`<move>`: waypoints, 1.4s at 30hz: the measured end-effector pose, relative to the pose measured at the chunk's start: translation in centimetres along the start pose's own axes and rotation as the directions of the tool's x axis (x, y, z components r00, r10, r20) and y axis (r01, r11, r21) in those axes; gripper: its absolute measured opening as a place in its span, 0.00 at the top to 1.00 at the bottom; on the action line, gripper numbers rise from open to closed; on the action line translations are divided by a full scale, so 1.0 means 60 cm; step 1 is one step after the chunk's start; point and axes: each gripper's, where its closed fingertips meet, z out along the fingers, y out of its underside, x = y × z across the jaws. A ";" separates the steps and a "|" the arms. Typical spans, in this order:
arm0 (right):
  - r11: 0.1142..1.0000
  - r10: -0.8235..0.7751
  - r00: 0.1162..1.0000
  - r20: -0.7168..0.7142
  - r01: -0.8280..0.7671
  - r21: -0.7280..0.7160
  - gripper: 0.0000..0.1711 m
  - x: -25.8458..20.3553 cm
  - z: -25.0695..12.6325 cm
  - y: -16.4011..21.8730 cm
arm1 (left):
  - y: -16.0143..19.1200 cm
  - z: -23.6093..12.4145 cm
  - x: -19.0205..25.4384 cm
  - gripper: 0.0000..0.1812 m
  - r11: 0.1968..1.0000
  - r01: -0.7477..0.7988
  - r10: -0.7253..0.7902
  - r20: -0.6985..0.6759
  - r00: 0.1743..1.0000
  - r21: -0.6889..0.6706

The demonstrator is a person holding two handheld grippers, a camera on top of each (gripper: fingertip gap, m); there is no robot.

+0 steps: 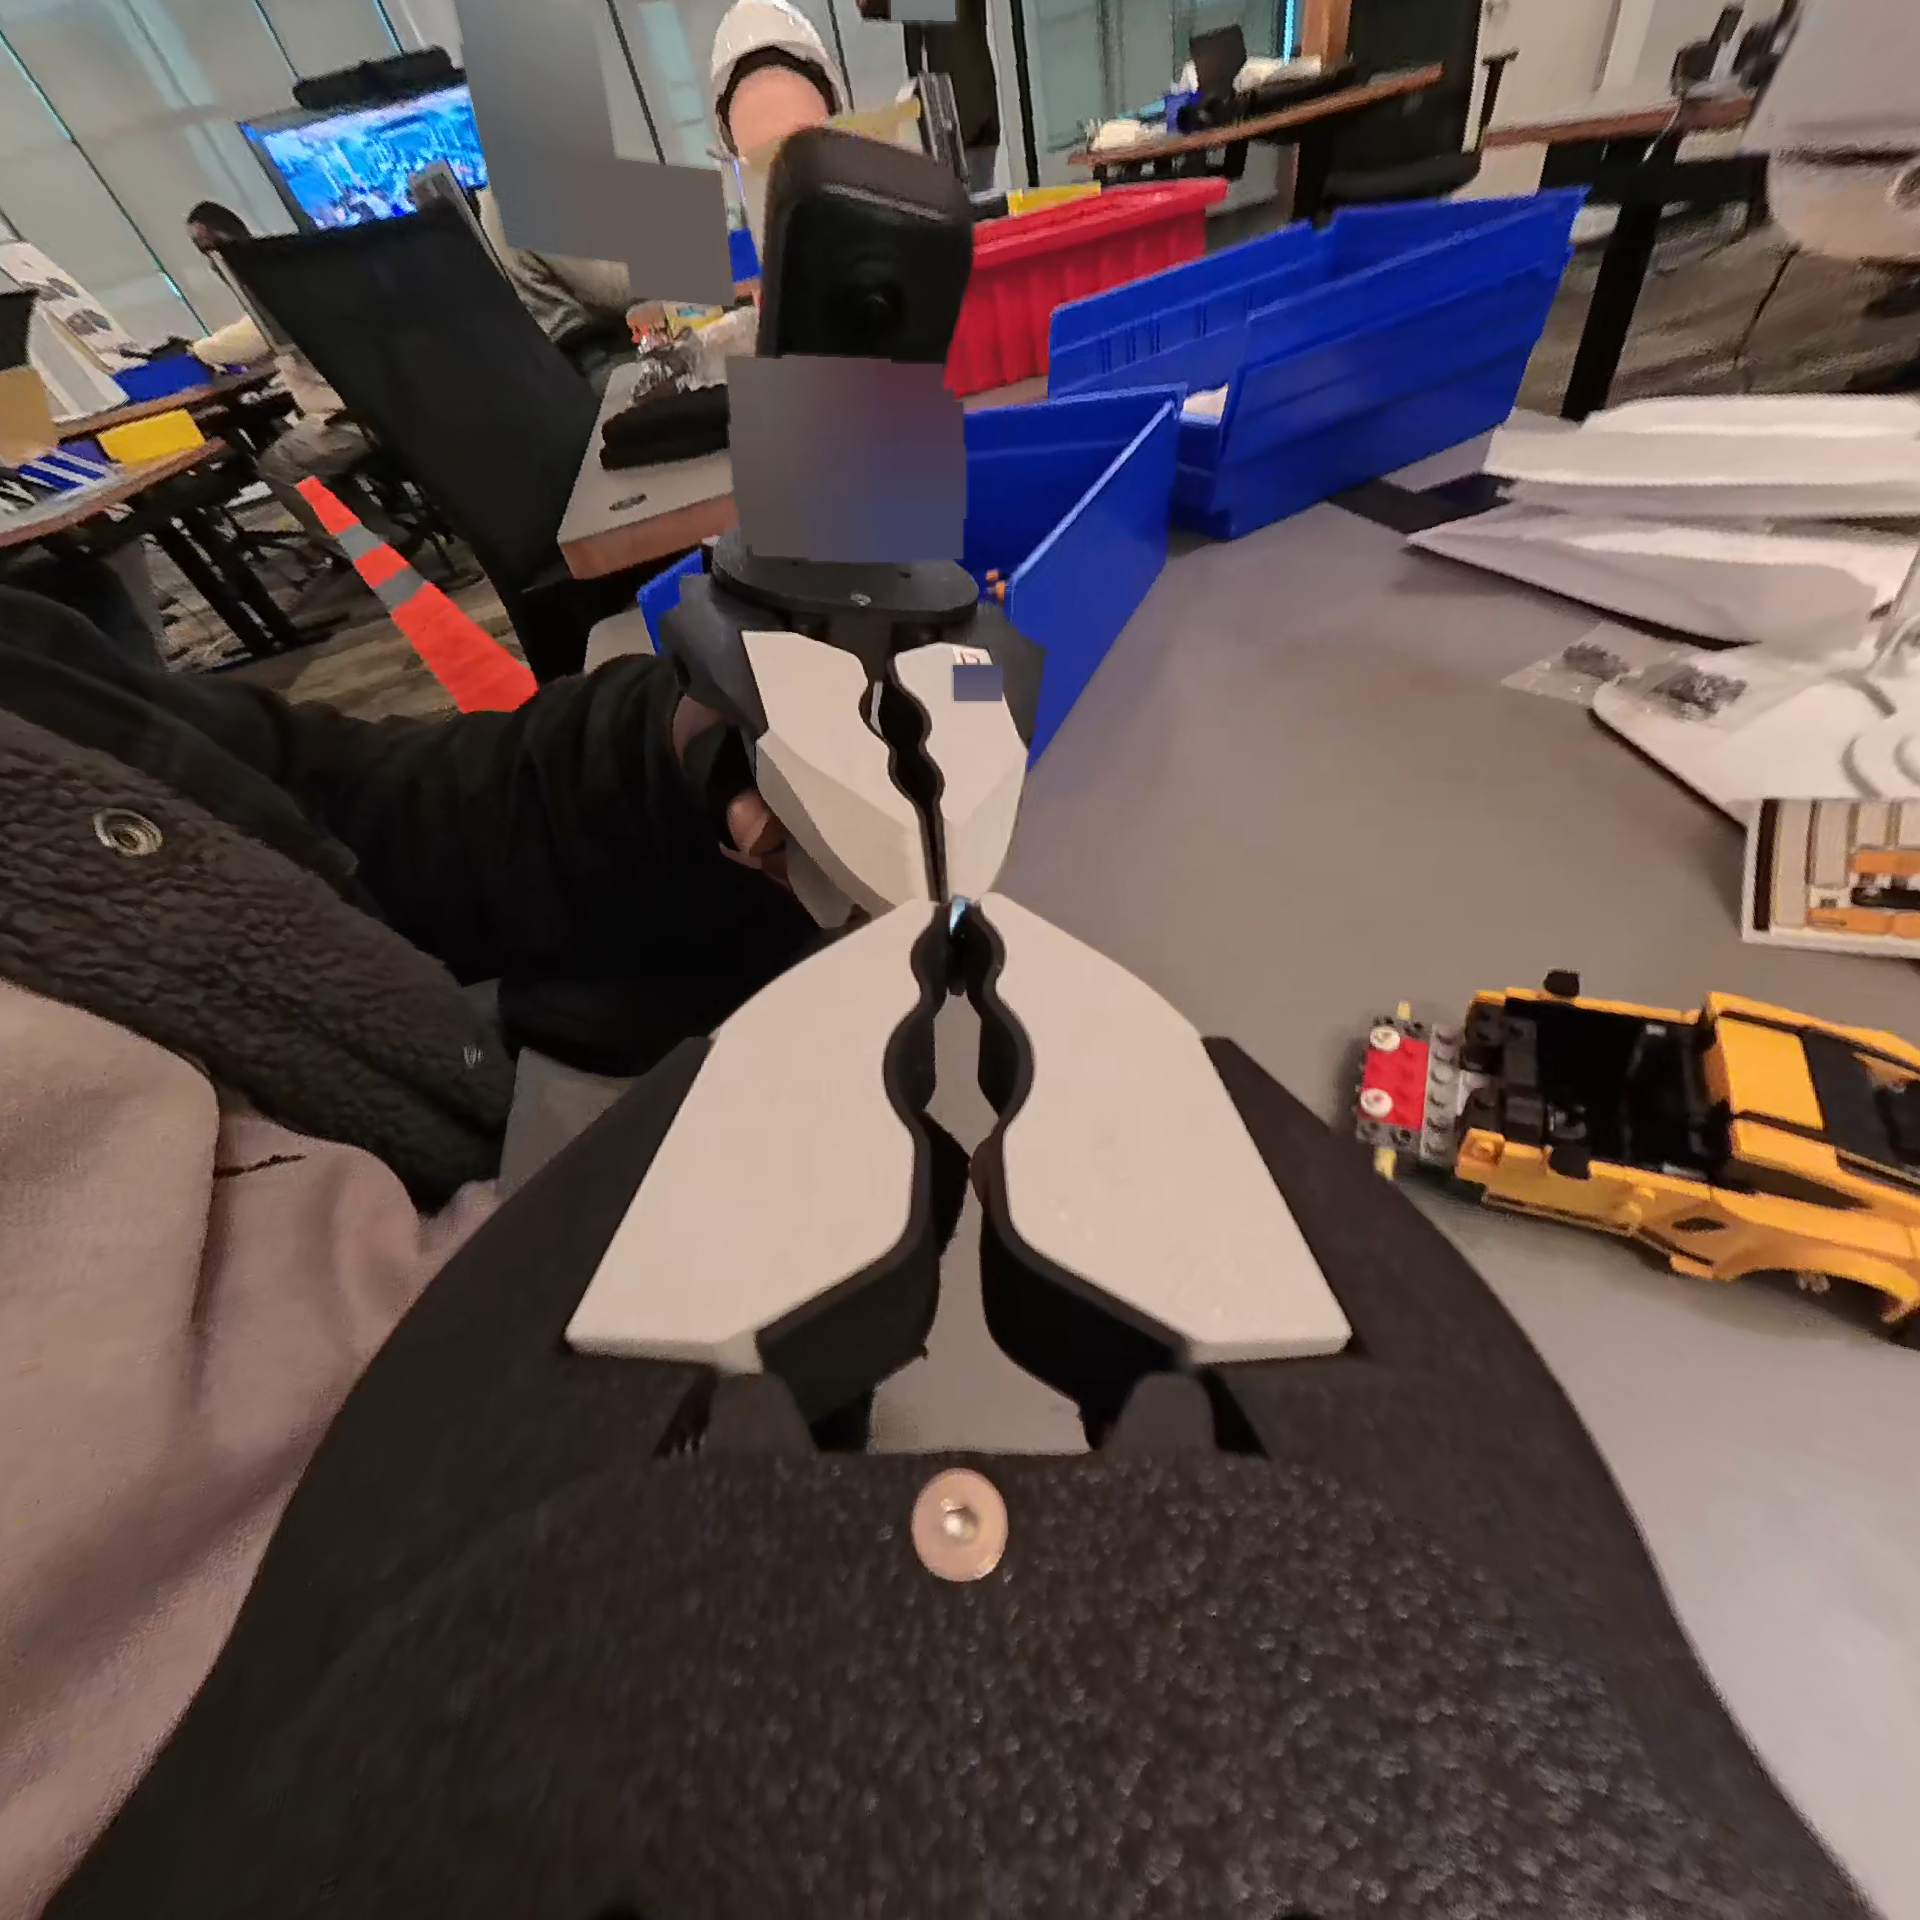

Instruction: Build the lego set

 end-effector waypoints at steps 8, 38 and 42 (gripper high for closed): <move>0.958 -0.018 0.999 0.048 0.031 -0.286 0.99 0.030 -0.003 0.097 | 0.050 -0.024 -0.081 1.00 0.980 -0.073 0.122 0.268 0.956 -0.185; 0.782 -0.131 0.991 -0.019 0.091 -0.617 0.83 0.090 -0.013 0.164 | 0.114 -0.032 -0.133 0.99 0.919 -0.065 0.228 0.389 0.893 -0.390; 0.781 -0.071 0.982 -0.173 -0.053 -0.622 0.77 0.088 -0.005 0.169 | 0.112 -0.032 -0.134 0.99 0.918 -0.072 0.237 0.395 0.887 -0.389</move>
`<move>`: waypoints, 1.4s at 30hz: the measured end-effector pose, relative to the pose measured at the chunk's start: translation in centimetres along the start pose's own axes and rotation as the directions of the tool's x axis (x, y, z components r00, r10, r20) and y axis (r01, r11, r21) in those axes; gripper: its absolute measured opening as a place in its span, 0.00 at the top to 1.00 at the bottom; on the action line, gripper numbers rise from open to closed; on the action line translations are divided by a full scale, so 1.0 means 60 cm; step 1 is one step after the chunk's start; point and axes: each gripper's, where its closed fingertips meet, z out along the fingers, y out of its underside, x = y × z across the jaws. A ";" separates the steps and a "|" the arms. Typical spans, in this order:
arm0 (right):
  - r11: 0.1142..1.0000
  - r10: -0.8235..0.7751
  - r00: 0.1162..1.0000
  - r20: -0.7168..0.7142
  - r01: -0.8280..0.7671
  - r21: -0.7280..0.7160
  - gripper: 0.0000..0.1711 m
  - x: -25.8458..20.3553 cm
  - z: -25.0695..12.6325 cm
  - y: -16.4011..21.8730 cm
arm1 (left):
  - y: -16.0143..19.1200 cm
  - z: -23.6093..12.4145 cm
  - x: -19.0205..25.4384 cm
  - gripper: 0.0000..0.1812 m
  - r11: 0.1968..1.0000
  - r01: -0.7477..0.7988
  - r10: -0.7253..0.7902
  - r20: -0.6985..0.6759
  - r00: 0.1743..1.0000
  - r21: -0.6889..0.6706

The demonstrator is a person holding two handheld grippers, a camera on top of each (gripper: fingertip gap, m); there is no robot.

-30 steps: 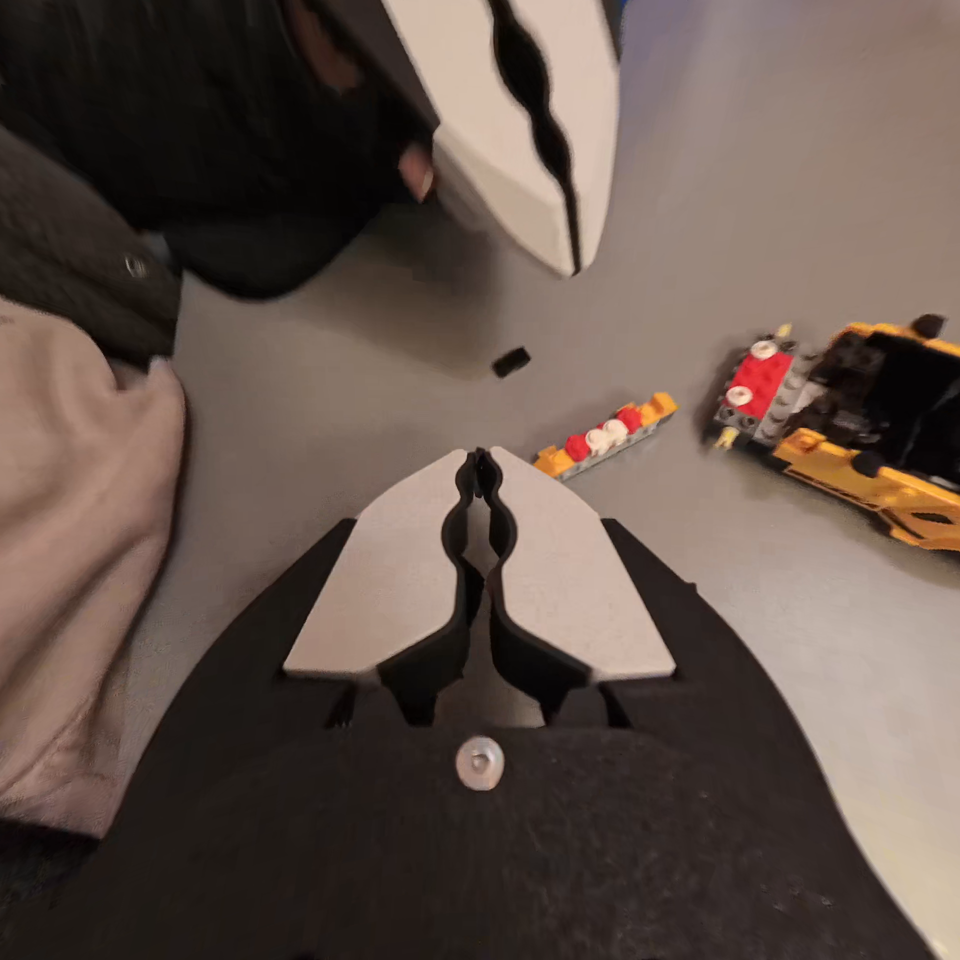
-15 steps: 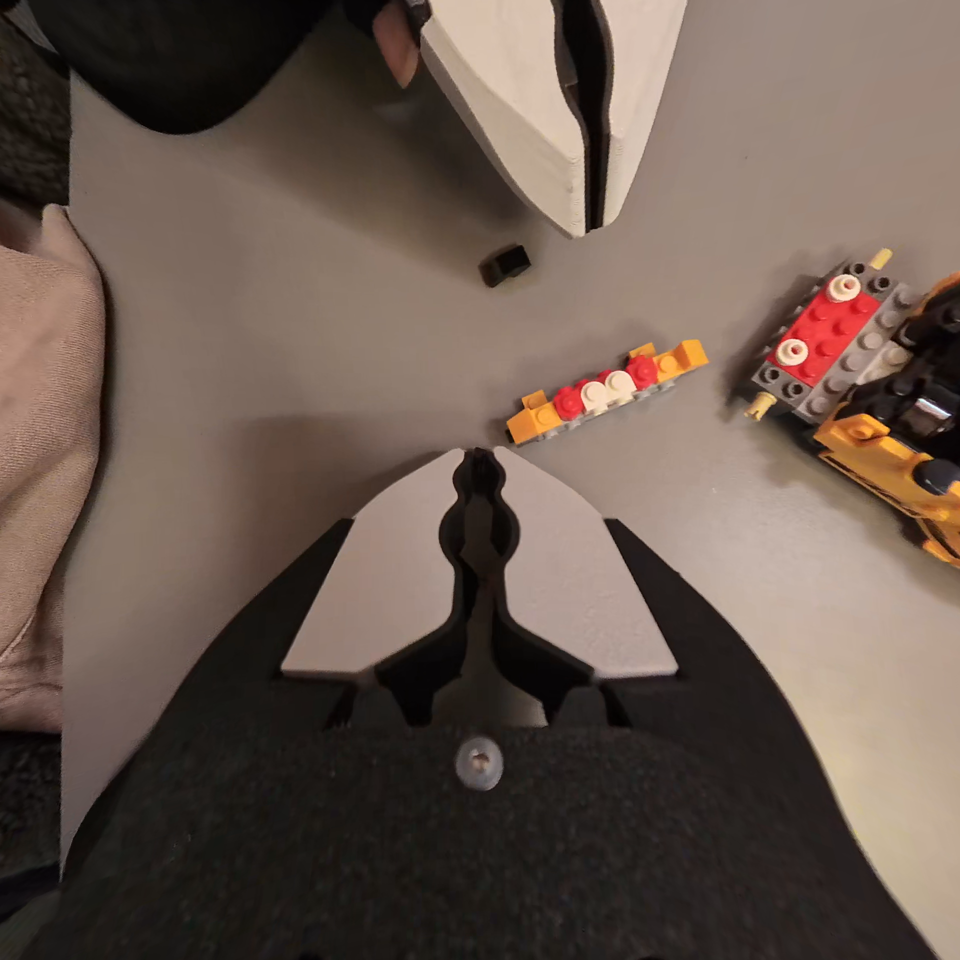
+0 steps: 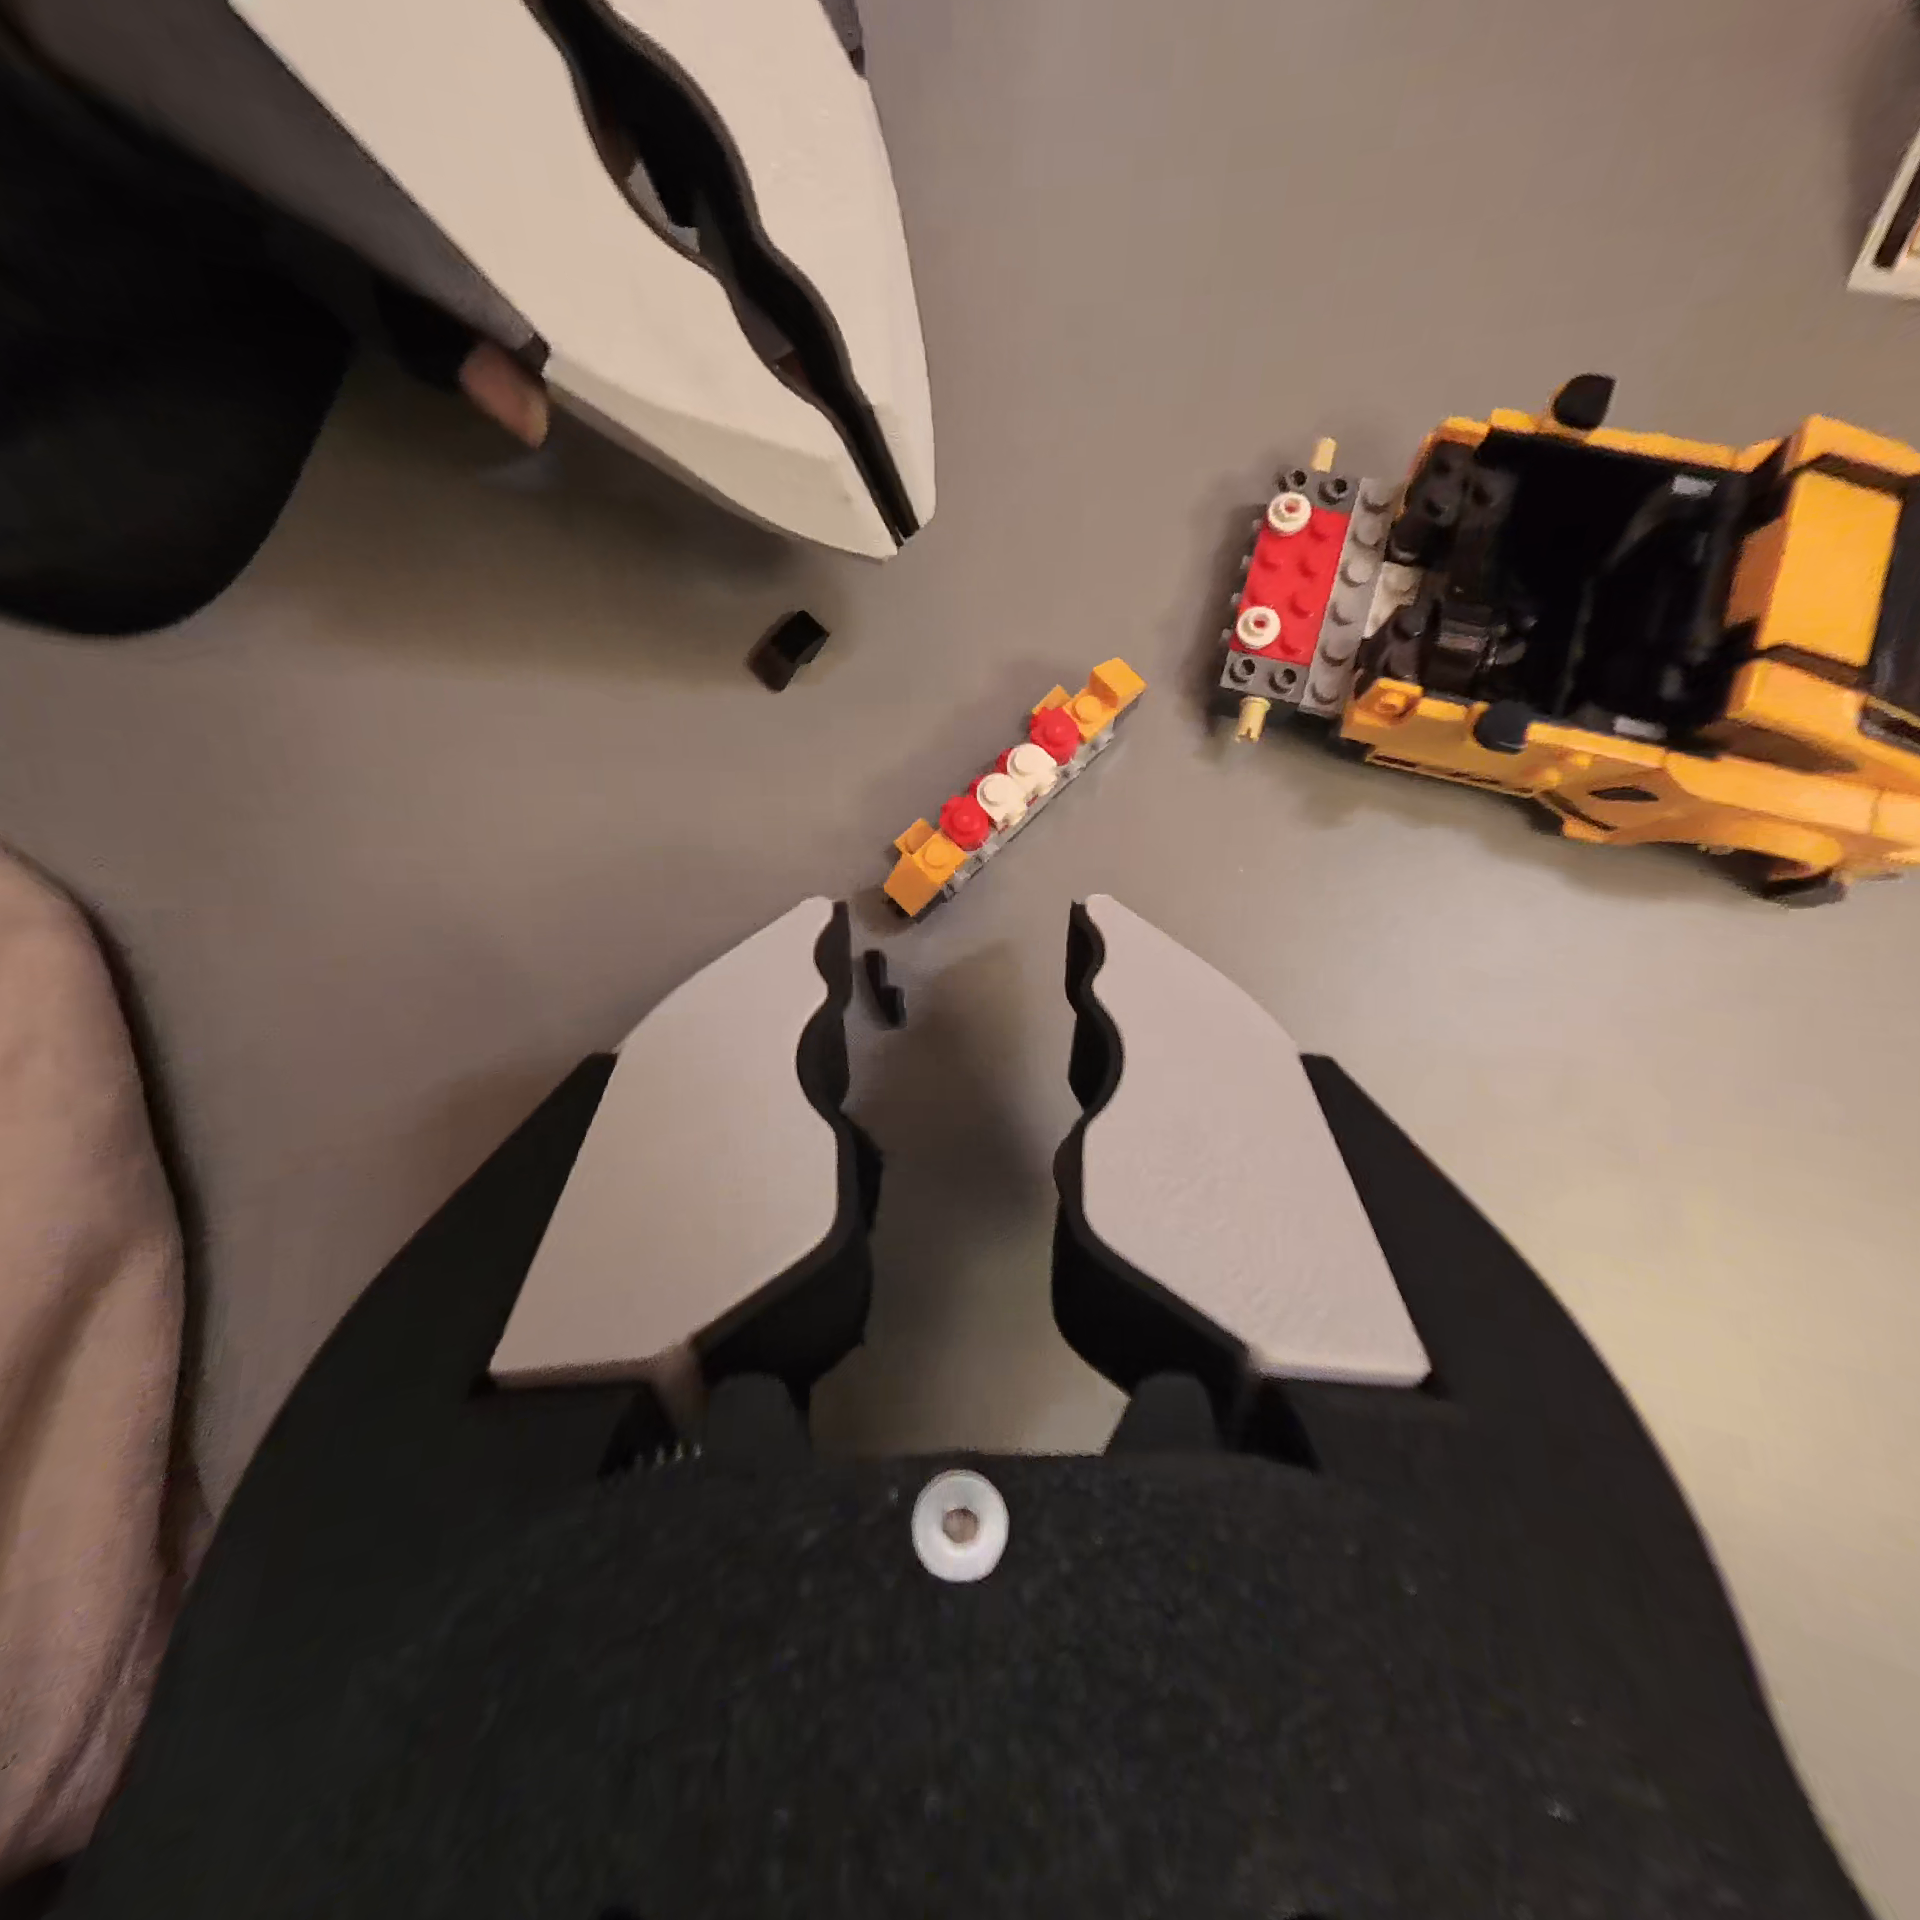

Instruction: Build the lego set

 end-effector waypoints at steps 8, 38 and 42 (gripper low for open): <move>0.990 0.018 0.999 -0.038 -0.023 -0.140 0.86 0.004 0.052 0.000 | 0.001 -0.001 -0.004 0.99 1.000 -0.008 0.008 0.022 1.000 -0.004; 0.769 -0.520 0.770 0.371 0.611 -0.190 0.87 -0.003 0.037 0.010 | 0.035 0.033 0.018 0.94 0.991 -0.089 0.085 -0.050 0.995 -0.098; 0.821 -0.503 0.818 0.278 0.553 -0.141 0.86 0.004 0.023 -0.001 | 0.034 0.028 0.012 0.91 0.992 -0.077 0.073 -0.039 0.997 -0.099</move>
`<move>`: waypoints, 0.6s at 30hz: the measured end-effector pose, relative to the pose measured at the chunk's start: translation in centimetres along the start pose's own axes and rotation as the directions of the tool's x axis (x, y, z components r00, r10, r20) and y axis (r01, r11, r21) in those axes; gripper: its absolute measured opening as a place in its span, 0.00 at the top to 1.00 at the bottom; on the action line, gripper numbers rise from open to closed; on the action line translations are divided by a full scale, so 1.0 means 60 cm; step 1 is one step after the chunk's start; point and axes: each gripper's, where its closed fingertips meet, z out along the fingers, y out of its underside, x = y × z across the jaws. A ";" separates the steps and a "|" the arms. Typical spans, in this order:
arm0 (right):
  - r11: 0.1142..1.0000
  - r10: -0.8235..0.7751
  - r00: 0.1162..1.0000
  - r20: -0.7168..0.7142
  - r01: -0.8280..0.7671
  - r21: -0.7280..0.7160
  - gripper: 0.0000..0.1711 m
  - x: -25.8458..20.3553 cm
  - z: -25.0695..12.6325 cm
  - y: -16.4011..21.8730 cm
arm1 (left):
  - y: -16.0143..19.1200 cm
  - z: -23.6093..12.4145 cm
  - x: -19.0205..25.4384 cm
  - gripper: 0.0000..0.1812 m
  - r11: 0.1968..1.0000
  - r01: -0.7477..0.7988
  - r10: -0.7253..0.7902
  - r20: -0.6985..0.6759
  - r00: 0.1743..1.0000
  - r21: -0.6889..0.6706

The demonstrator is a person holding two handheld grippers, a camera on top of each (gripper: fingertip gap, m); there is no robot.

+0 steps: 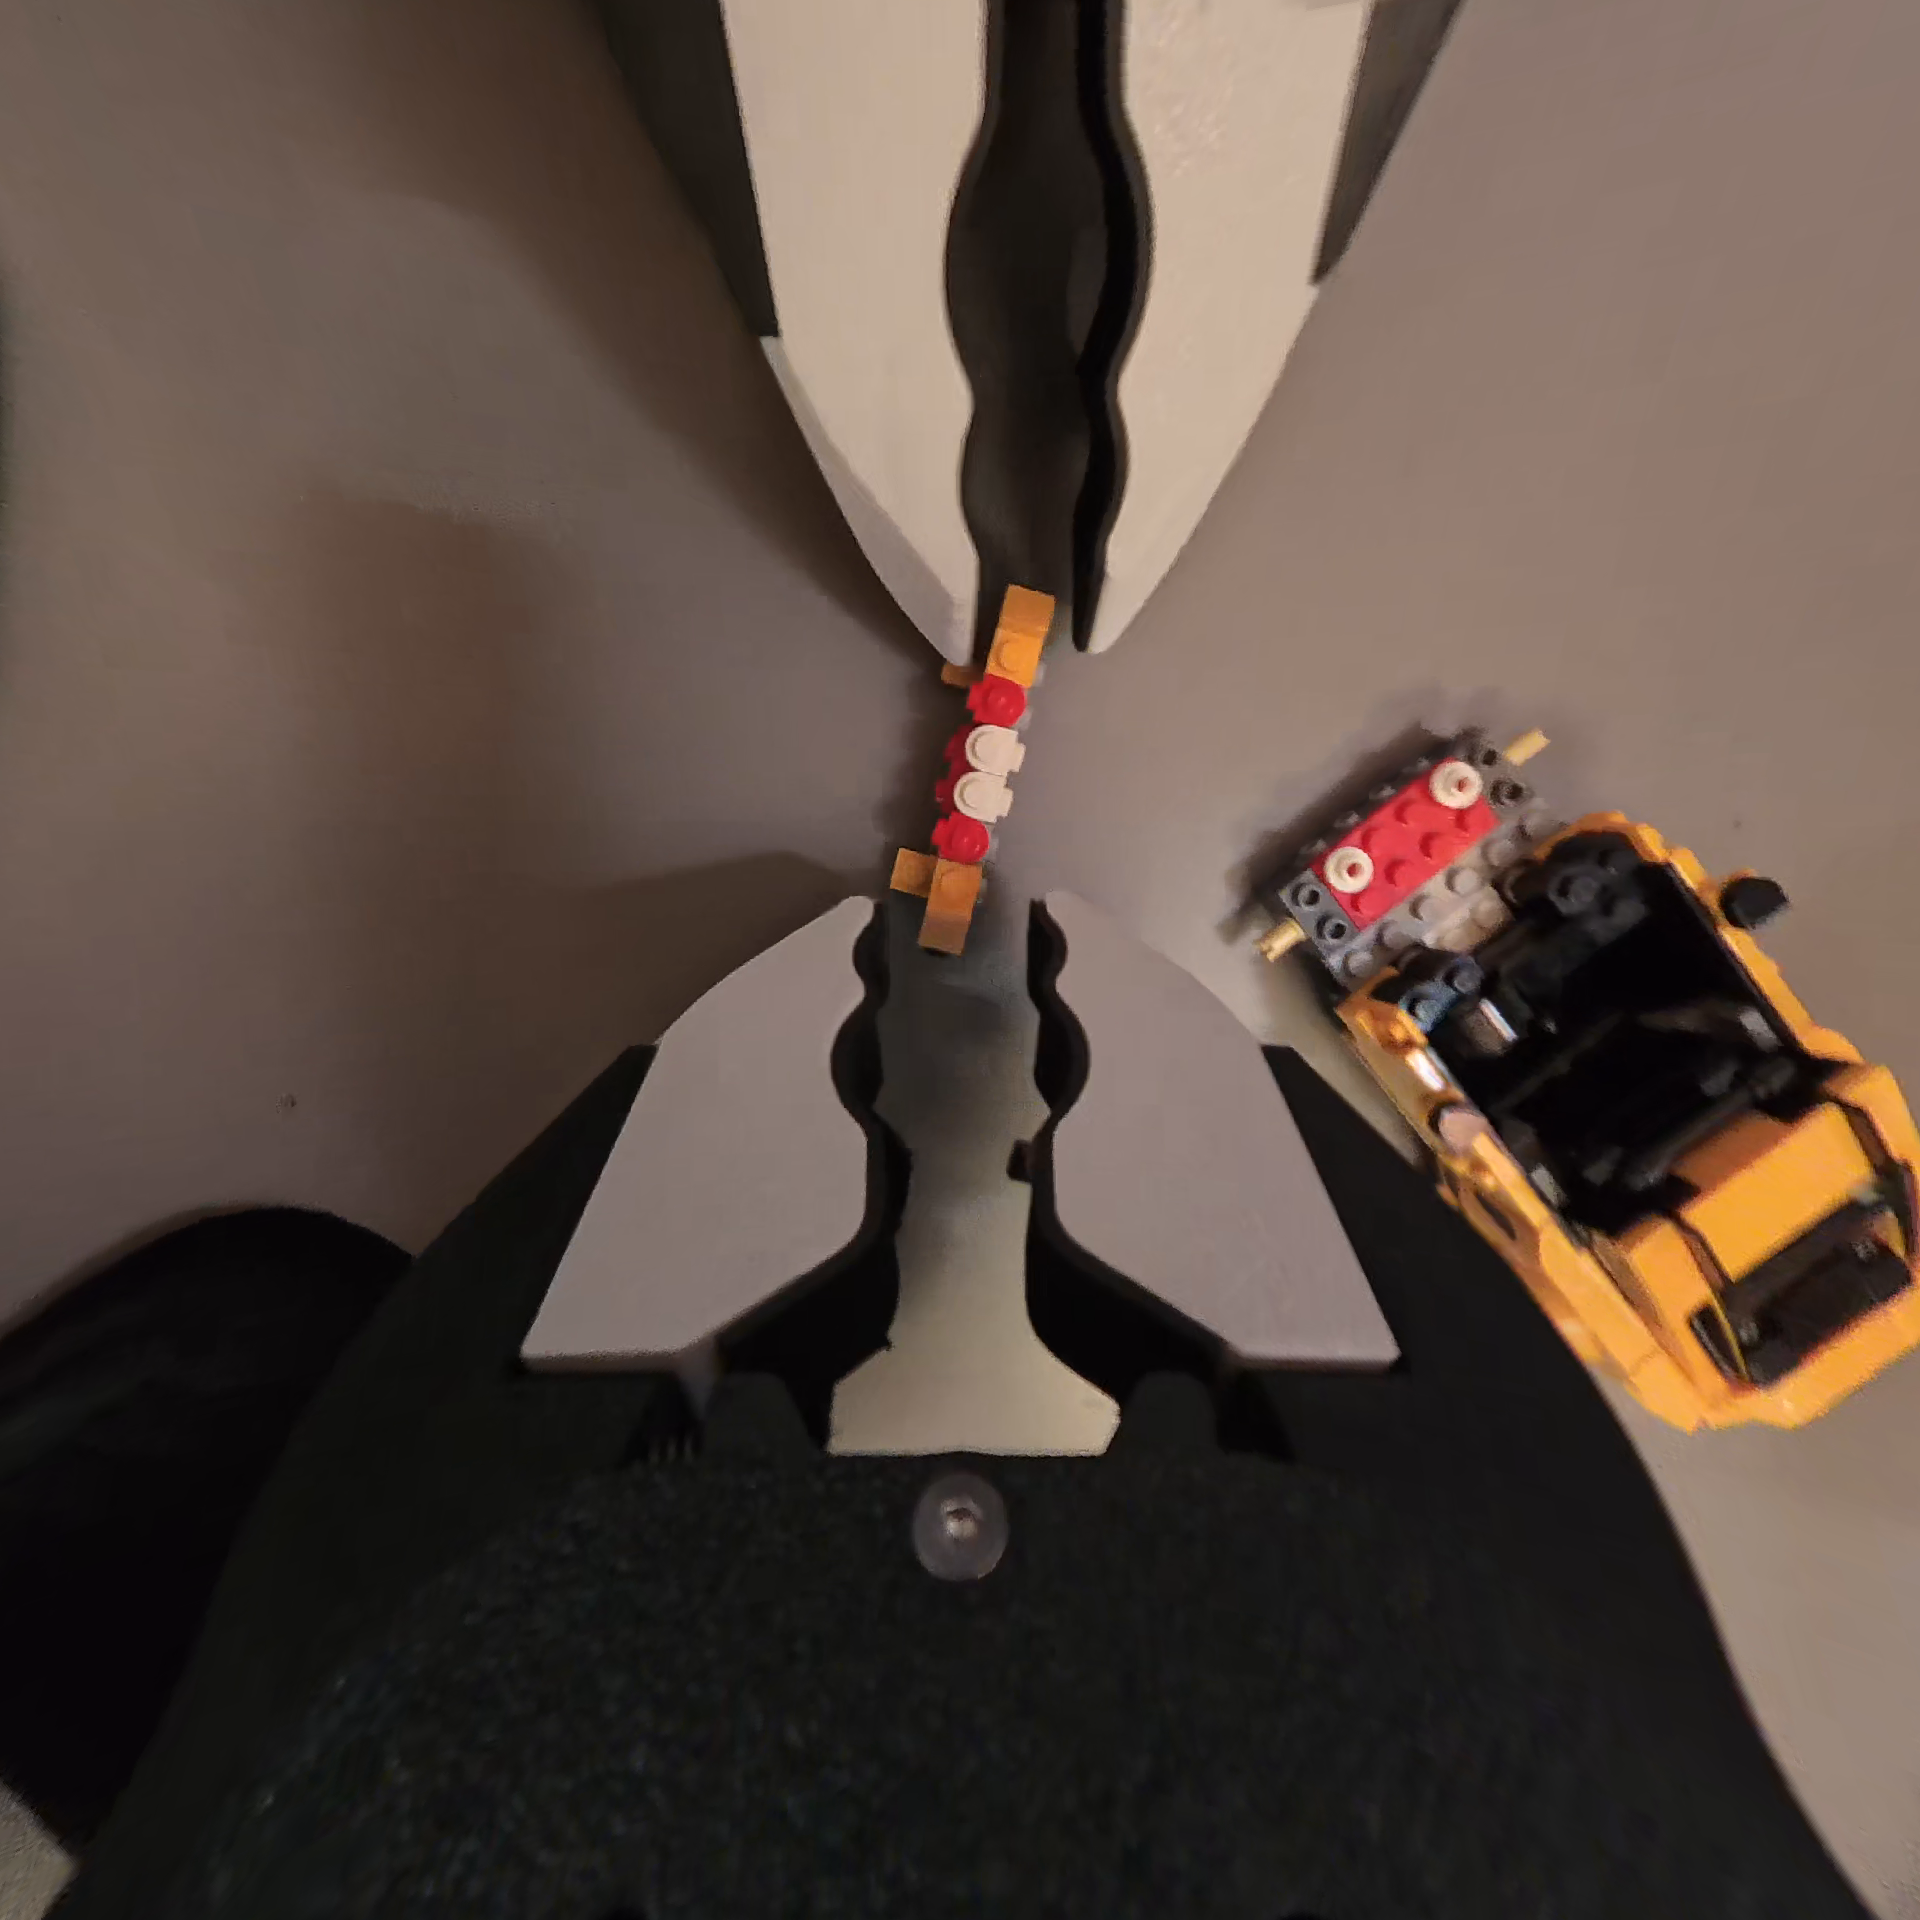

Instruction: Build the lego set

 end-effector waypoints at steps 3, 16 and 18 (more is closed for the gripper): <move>0.993 0.094 0.990 -0.104 -0.086 0.080 0.85 0.010 -0.017 -0.006 | -0.008 -0.015 -0.008 0.88 0.999 0.014 -0.014 0.012 1.000 0.030; 0.800 0.597 0.764 -0.244 -0.545 0.250 0.88 -0.042 0.051 -0.075 | -0.005 -0.076 -0.060 0.93 0.983 0.088 -0.104 0.095 0.990 0.160; 0.788 0.615 0.737 -0.281 -0.562 0.252 0.88 -0.034 0.060 -0.079 | 0.002 -0.078 -0.057 0.94 0.987 0.055 -0.073 0.115 0.991 0.153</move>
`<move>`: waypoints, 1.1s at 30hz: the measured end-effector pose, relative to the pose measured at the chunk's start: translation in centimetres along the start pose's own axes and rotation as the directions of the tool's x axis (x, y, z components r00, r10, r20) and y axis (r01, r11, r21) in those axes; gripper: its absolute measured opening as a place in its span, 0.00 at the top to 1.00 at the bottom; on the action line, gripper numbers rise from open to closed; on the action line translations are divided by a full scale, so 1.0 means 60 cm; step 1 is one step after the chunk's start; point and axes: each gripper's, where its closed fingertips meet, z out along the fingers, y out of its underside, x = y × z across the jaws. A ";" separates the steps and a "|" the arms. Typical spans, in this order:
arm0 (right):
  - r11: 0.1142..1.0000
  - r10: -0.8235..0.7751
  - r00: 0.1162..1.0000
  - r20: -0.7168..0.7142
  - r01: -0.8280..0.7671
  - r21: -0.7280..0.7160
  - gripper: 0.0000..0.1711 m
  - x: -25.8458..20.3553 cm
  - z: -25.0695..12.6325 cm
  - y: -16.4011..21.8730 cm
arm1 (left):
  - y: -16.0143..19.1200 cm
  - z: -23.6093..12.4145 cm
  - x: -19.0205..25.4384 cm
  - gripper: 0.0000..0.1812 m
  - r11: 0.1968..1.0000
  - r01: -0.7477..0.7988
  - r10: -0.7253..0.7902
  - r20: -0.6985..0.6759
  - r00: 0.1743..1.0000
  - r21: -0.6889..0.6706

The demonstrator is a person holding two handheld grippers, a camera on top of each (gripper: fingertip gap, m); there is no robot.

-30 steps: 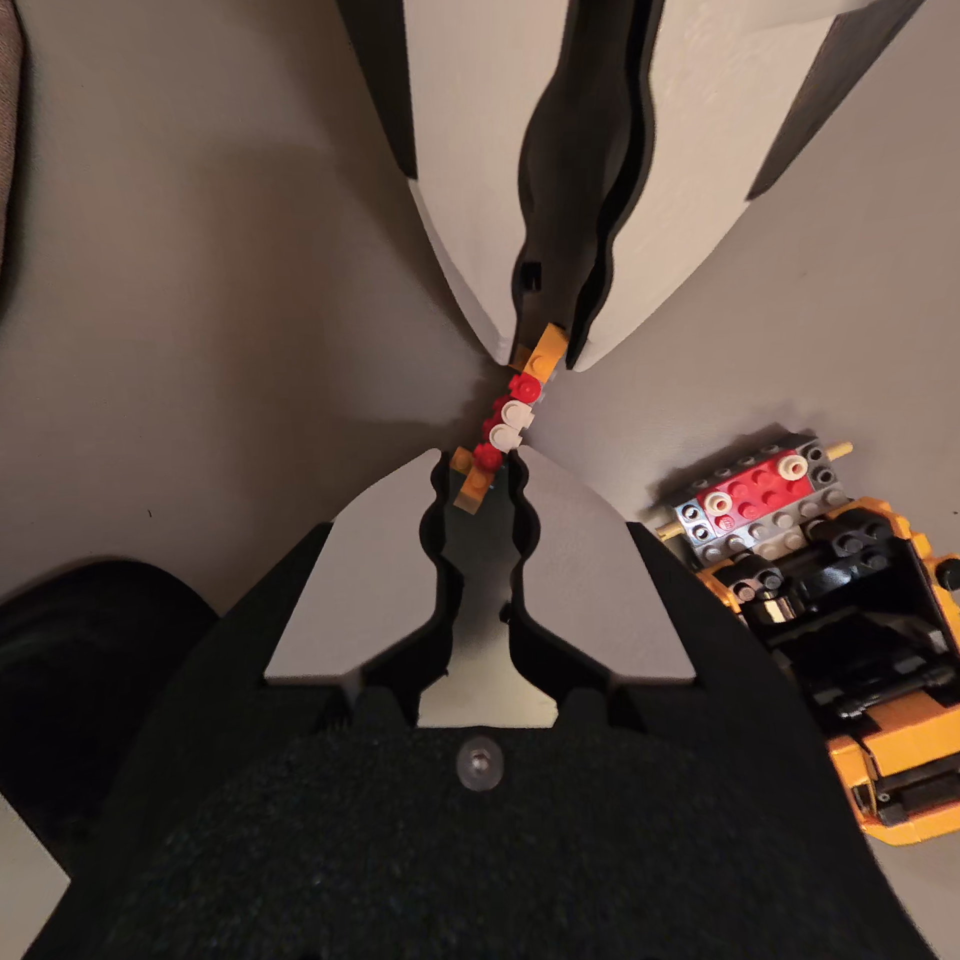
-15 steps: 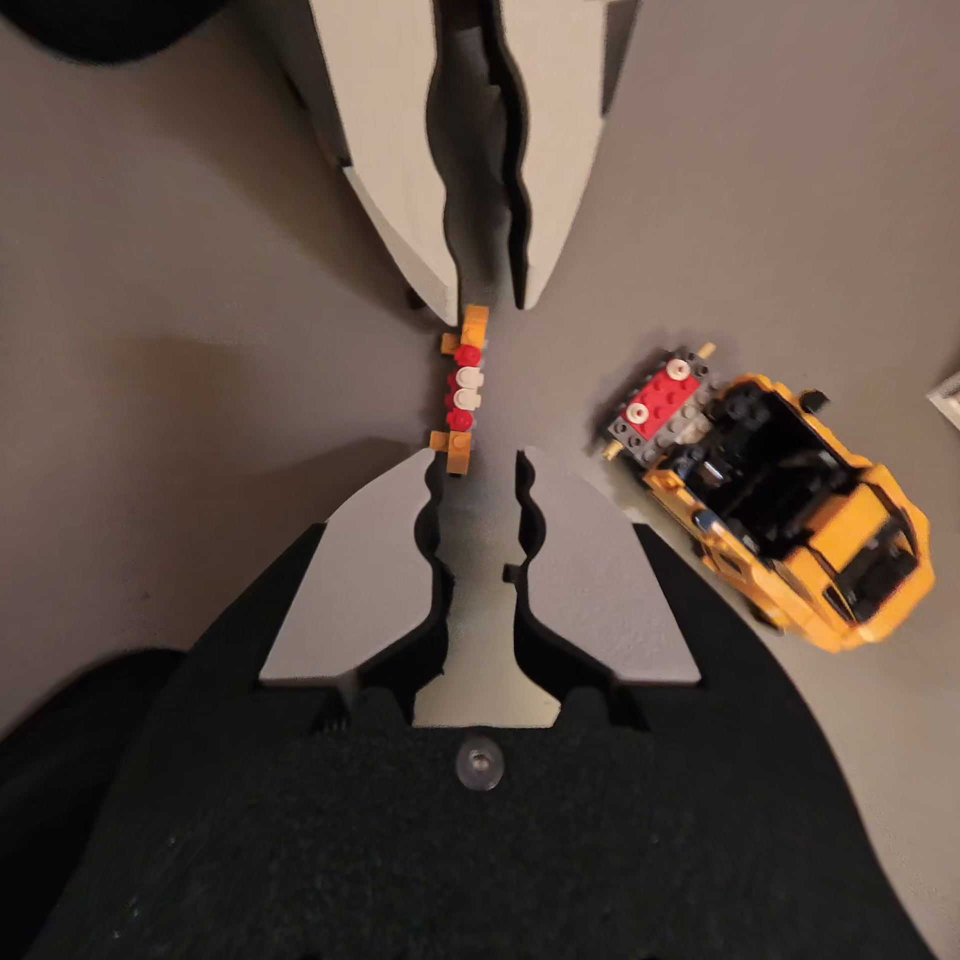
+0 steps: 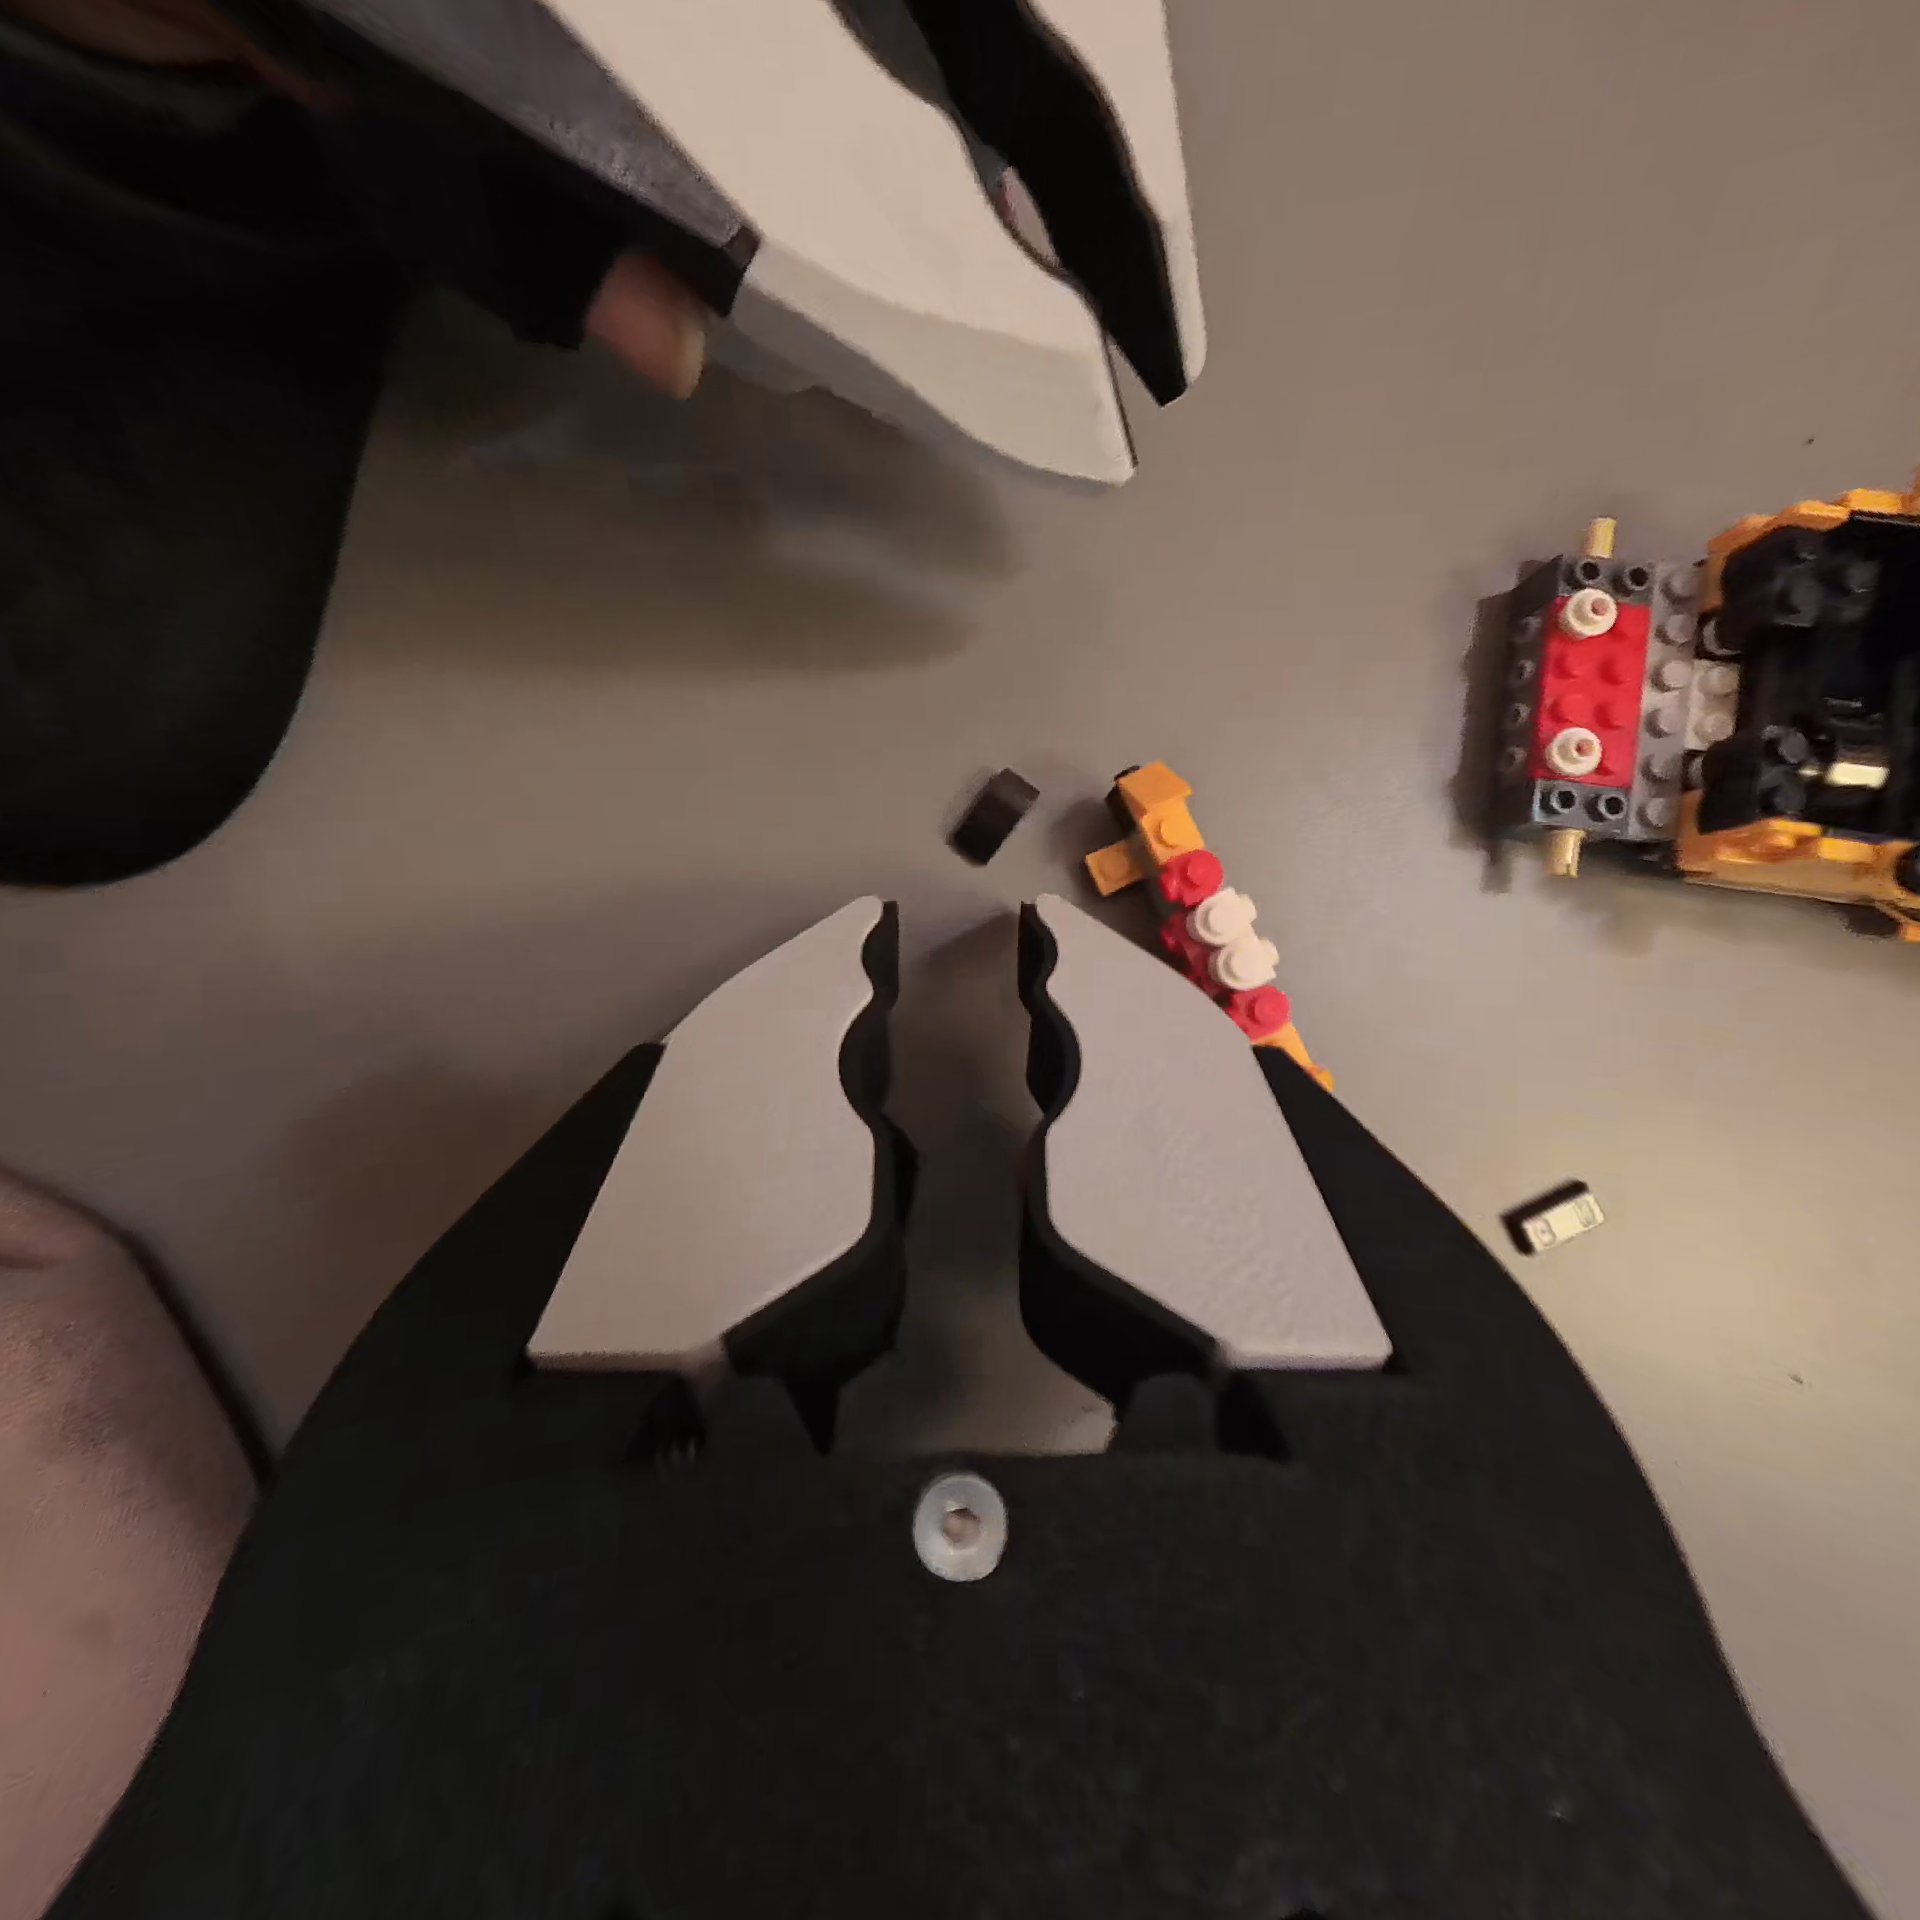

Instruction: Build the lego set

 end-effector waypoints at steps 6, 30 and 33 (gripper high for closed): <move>1.000 0.022 0.997 -0.071 -0.023 -0.012 0.88 0.004 0.017 -0.013 | 0.007 -0.006 0.005 0.95 0.999 -0.037 0.037 0.027 0.999 -0.025; 0.993 -0.119 0.990 -0.070 0.119 -0.006 0.89 0.151 -0.090 0.100 | 0.016 0.000 0.014 0.96 0.999 -0.038 0.038 -0.008 0.999 -0.037; 0.999 -0.036 0.996 -0.083 0.035 -0.008 0.89 0.163 -0.076 0.090 | 0.015 -0.001 0.016 0.97 0.999 -0.036 0.036 -0.019 0.999 -0.028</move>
